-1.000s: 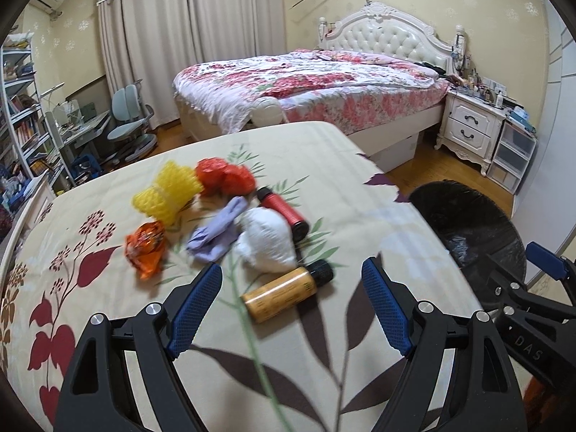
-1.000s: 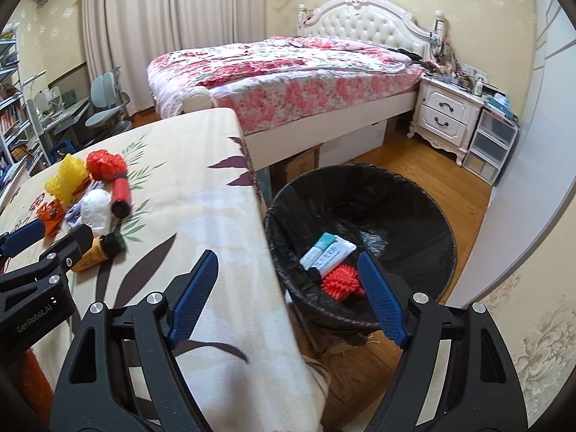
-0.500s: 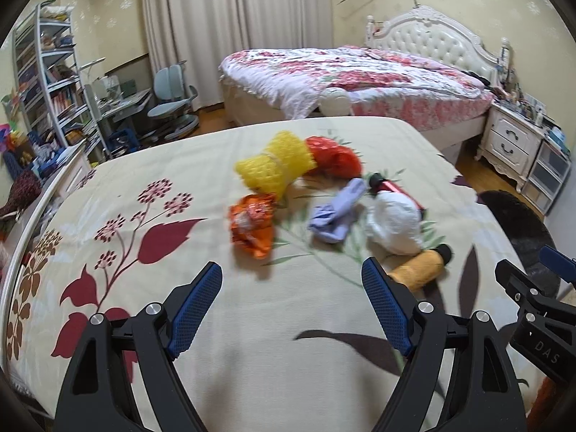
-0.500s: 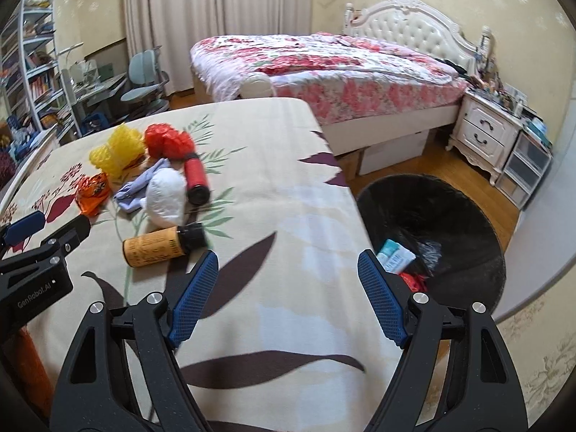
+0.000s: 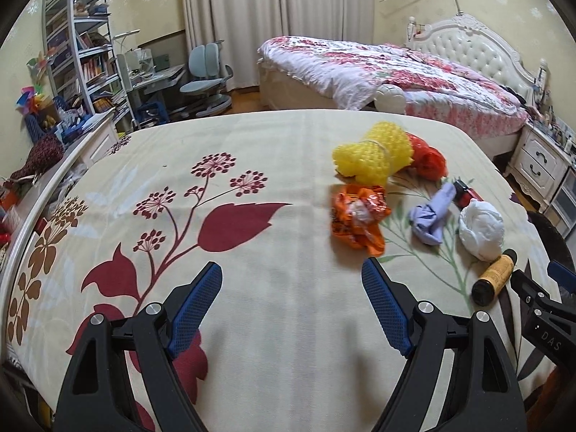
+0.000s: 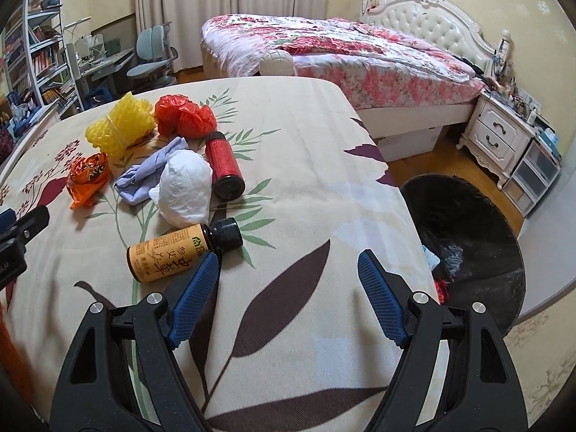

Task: Collect trash
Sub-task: 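Move both open tools back over the remaining items on the bed, then grasp the amber glass bottle upright with the right tool, then grasp the orange snack wrapper with the left tool, then carry the bottle and wrapper over the black bin with both tools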

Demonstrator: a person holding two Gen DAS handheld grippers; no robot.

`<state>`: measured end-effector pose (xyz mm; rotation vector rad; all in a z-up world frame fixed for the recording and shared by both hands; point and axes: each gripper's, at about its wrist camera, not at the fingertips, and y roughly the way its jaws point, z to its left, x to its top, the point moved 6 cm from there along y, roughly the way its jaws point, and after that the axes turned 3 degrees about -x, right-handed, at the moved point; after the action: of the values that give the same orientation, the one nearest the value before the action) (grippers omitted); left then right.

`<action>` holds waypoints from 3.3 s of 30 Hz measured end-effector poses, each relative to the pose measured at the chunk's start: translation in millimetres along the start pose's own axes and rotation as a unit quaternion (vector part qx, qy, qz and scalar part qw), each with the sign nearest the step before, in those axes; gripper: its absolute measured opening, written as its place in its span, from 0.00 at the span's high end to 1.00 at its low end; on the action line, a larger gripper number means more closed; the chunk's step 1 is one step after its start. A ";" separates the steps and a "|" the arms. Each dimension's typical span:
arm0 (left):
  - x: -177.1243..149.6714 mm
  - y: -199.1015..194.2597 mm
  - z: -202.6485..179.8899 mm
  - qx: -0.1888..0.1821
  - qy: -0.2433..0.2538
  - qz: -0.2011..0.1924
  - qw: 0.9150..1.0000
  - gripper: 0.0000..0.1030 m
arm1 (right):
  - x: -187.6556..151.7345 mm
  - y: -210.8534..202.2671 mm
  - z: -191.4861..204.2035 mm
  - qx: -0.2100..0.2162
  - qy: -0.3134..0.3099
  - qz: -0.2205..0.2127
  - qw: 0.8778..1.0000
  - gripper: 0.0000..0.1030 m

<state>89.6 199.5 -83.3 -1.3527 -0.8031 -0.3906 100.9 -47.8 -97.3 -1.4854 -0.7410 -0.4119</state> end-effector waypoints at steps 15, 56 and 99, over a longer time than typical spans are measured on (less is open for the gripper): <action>1.5 9.8 18.1 -0.003 -0.023 0.007 1.000 0.23 | 16.1 -5.7 25.7 0.046 0.031 0.011 0.998 0.24; 19.2 48.2 -47.4 -0.057 0.014 0.054 0.997 0.59 | 6.2 14.0 -14.3 0.050 0.035 0.025 0.998 0.77; 22.5 -32.4 -197.4 -0.174 0.108 -0.044 0.978 0.66 | 10.4 -25.6 -134.6 -0.049 0.098 -0.042 0.993 0.77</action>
<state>139.0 7.9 -46.6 -1.5684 -0.6335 -0.7629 117.1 -179.5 -61.6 -1.4833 -0.6357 -0.6560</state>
